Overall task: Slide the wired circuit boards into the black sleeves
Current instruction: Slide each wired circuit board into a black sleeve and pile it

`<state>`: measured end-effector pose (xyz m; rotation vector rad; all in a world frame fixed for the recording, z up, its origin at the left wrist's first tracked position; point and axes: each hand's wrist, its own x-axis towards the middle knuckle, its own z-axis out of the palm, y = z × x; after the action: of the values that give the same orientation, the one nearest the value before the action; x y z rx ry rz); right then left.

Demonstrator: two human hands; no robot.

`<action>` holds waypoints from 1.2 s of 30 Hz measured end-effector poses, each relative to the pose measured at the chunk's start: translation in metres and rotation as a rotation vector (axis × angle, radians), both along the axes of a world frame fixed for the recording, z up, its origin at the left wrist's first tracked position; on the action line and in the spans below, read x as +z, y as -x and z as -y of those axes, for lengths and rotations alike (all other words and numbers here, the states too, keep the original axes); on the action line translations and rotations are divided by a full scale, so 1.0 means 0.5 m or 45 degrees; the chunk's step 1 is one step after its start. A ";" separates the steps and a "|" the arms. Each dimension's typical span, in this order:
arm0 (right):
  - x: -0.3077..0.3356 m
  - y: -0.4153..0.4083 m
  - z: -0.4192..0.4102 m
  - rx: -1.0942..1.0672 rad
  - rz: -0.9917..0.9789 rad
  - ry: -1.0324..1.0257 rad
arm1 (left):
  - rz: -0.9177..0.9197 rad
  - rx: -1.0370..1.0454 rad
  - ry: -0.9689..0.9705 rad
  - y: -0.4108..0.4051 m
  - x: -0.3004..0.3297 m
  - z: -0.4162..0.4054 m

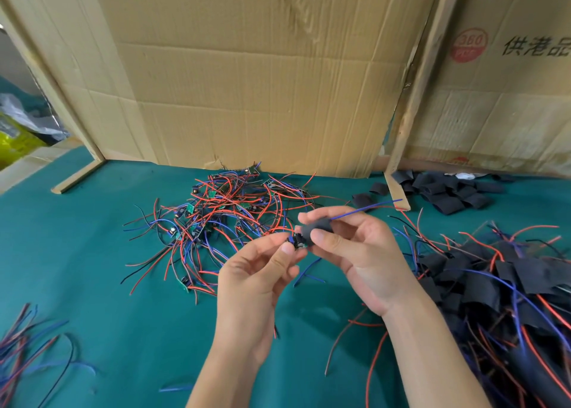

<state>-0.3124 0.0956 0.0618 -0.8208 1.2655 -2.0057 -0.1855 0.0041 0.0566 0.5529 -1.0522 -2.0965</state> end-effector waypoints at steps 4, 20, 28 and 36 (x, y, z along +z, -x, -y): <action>-0.002 0.002 0.001 0.001 -0.021 -0.034 | 0.007 0.014 0.021 0.002 0.001 0.000; -0.004 0.012 -0.009 0.053 0.008 0.036 | -0.019 -0.027 -0.084 -0.003 0.000 0.000; 0.000 0.016 -0.014 -0.039 -0.151 -0.044 | -0.033 -0.115 -0.212 -0.004 0.003 0.000; 0.001 0.019 -0.021 -0.023 -0.225 -0.093 | -0.002 -0.106 -0.231 0.000 -0.003 0.000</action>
<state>-0.3221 0.1061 0.0621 -0.9712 1.4404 -1.9231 -0.1855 0.0043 0.0550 0.6046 -0.9030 -2.2802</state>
